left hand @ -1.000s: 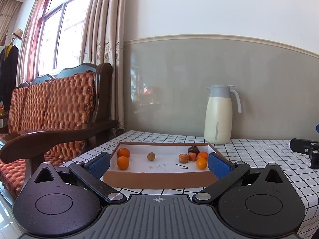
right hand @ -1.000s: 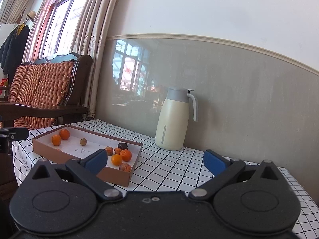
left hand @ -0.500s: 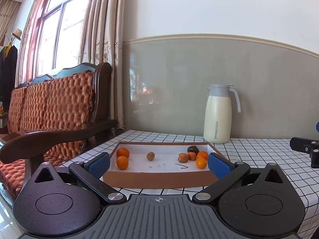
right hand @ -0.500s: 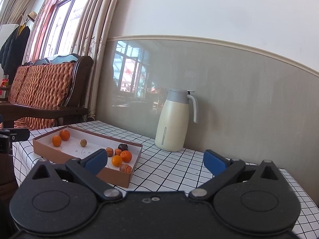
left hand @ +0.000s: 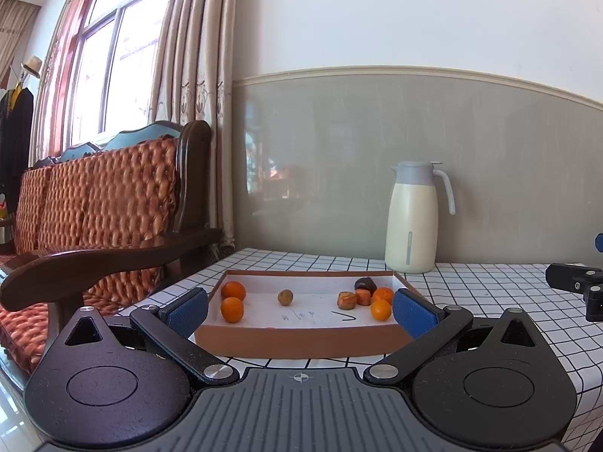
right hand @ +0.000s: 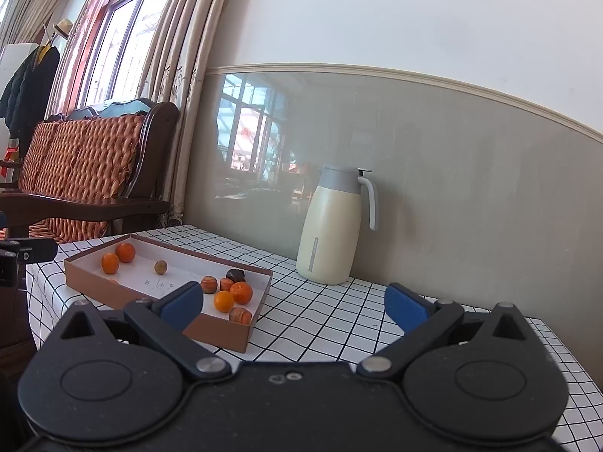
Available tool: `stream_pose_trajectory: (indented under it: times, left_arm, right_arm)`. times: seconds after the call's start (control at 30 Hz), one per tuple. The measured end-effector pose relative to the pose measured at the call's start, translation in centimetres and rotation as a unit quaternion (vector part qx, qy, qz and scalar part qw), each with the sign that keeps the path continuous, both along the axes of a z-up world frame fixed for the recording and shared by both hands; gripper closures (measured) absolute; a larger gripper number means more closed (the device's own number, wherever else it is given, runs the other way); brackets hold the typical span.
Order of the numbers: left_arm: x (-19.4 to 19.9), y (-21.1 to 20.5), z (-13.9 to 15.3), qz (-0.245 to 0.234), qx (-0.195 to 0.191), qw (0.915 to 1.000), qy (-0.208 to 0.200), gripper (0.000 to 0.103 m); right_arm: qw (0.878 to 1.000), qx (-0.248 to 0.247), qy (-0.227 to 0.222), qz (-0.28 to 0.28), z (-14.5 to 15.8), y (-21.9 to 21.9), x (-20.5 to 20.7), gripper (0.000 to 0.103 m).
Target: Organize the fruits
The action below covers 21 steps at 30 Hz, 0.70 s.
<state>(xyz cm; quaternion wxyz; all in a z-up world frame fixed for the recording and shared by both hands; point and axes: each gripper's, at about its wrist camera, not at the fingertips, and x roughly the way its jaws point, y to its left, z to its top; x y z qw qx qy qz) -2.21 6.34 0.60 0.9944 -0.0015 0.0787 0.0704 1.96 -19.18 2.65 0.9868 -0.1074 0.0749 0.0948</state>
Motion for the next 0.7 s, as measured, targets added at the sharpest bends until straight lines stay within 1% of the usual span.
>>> stream_pose_trajectory:
  times: [0.7]
  left_arm:
    - [0.0,-0.05,-0.05,0.001,-0.001,1.0,-0.003,0.0]
  right_arm:
    - [1.0,0.001,0.0,0.0,-0.05,-0.03,0.05,0.006]
